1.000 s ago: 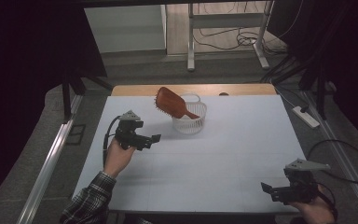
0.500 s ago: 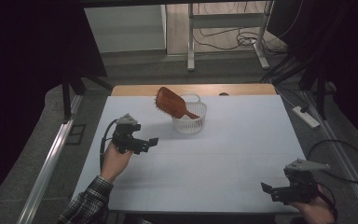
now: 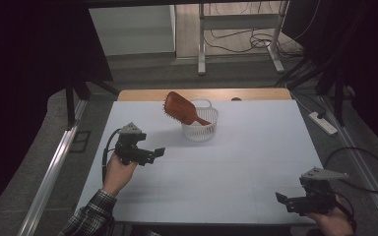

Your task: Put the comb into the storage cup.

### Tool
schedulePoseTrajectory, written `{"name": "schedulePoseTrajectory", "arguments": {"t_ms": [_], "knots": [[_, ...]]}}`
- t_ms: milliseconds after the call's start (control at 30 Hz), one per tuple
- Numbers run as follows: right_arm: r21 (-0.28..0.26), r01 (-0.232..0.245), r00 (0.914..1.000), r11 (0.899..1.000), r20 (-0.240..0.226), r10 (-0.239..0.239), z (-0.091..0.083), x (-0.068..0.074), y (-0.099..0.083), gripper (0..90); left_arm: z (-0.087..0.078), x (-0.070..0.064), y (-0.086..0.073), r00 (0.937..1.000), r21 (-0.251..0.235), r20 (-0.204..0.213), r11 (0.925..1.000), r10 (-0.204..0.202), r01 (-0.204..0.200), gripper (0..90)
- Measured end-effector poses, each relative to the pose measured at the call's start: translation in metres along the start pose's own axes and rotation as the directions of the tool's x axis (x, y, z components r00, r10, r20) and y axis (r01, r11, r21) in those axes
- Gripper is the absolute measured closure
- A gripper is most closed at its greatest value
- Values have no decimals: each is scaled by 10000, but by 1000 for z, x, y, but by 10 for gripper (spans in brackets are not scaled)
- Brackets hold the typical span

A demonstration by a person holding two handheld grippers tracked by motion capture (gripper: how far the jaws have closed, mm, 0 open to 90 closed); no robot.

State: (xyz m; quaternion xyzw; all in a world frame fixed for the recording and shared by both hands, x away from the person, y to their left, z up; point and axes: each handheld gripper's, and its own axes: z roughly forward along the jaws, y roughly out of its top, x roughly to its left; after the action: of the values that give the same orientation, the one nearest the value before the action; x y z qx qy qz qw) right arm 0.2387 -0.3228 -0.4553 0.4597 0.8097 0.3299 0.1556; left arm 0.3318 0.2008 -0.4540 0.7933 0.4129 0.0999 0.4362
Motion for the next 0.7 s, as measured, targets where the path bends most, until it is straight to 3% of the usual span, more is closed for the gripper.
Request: {"name": "schedulePoseTrajectory", "arguments": {"t_ms": [700], "knots": [[-15, 4, 10000, 10000, 22, -4, 0, 0, 0, 0, -16, -5, -14, 9999, -47, -15, 9999, -139, 139, 0]]}}
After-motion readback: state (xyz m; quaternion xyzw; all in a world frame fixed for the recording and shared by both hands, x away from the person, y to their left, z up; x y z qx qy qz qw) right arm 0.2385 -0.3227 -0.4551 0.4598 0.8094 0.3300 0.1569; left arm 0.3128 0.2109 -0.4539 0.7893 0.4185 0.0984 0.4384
